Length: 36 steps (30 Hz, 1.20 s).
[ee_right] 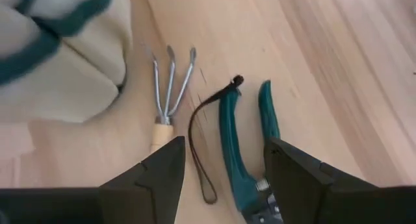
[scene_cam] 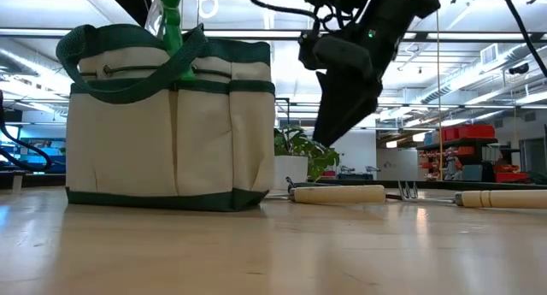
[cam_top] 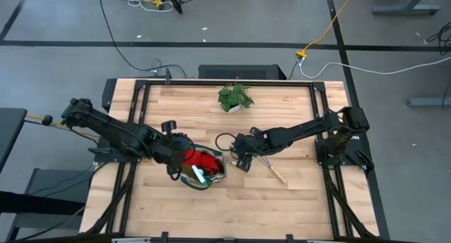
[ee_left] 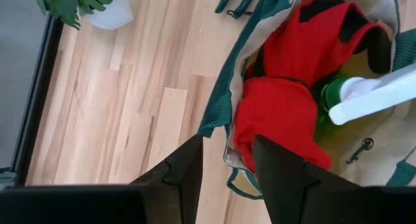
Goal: Pick & Place Garden tools in Gardening bag
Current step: Put the green shear scissors into the green gardening bag
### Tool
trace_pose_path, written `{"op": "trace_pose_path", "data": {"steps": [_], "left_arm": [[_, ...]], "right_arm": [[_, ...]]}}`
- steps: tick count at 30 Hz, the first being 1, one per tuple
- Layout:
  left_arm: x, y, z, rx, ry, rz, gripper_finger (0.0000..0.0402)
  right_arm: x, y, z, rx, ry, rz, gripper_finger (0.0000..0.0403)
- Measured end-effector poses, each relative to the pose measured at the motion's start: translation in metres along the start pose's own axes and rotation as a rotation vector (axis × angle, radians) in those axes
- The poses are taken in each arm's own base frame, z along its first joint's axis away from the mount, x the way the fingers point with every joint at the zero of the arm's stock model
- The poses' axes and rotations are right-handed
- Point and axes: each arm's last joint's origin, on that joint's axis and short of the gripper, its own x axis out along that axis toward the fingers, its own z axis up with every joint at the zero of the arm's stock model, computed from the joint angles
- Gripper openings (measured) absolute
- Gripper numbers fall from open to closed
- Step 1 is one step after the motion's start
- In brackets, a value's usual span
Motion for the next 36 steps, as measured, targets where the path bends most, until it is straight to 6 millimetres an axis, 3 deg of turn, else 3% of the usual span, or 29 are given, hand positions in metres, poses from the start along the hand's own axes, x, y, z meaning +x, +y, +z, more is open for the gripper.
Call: {"op": "trace_pose_path", "data": {"steps": [7, 20, 36], "left_arm": [[0.000, 0.000, 0.000, 0.001, -0.003, 0.006, 0.0140], [0.000, 0.000, 0.000, 0.000, -0.007, 0.004, 0.0140], [0.000, 0.000, 0.001, -0.001, -0.007, 0.000, 0.0140]], "right_arm": [[0.008, -0.009, -0.003, 0.014, 0.004, 0.003, 0.0207], [0.044, -0.008, -0.008, -0.013, 0.033, -0.007, 0.0207], [0.053, -0.015, -0.006, -0.009, 0.044, -0.009, 0.0207]]}}
